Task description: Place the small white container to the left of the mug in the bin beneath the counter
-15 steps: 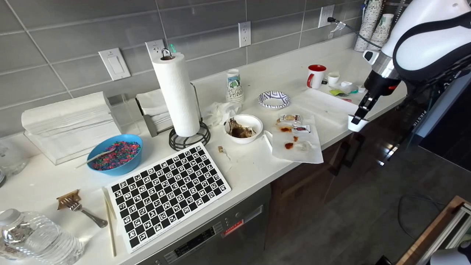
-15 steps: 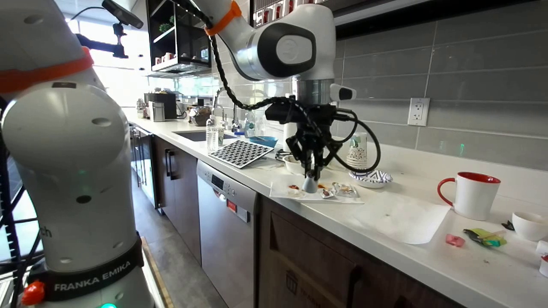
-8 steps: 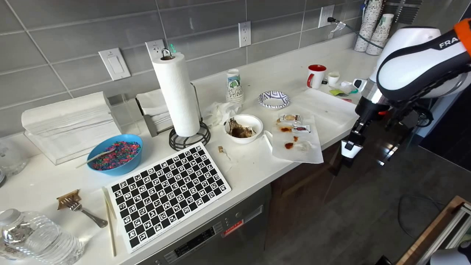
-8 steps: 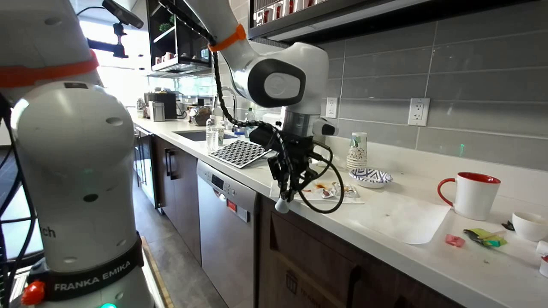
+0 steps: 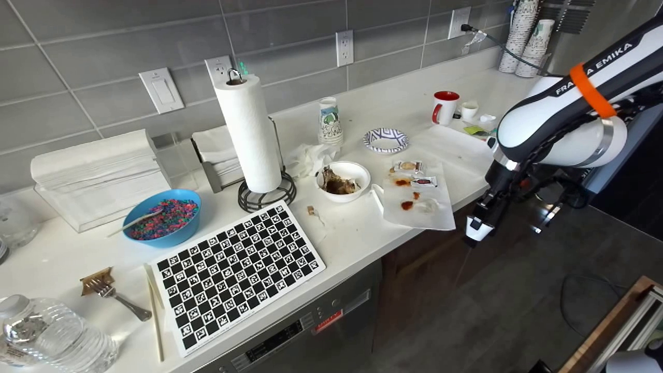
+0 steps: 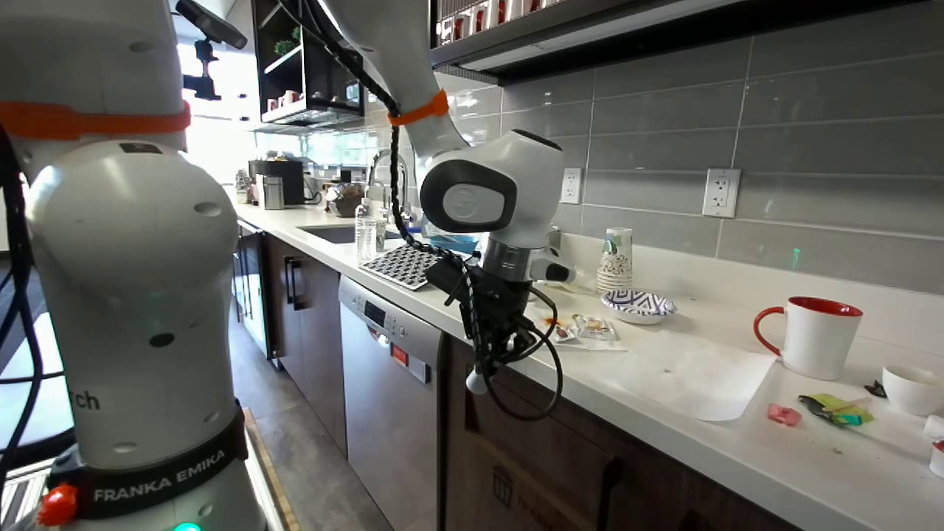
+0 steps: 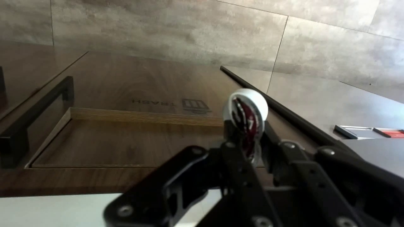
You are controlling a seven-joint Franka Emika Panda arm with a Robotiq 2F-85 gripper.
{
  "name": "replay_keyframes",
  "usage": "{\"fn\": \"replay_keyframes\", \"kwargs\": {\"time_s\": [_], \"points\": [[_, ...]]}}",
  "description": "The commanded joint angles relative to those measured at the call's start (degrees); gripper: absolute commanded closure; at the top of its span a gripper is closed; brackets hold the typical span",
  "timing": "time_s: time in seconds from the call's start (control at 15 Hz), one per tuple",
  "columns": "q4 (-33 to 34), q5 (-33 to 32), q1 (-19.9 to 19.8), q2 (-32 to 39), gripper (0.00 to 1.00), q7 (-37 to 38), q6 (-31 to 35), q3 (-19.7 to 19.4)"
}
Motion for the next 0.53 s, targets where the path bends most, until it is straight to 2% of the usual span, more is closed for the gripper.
{"fn": "replay_keyframes", "kwargs": {"time_s": [0.0,0.07,0.13,0.47], "points": [[0.1,0.3,-1.9,0.0,0.79,-0.1,-0.2,2.0],[0.1,0.3,-1.9,0.0,0.95,-0.1,-0.2,2.0],[0.2,-0.8,-2.4,1.1,0.95,1.8,-0.1,2.3],[-0.1,2.5,-3.6,5.7,0.95,-3.8,2.8,3.3]]}}
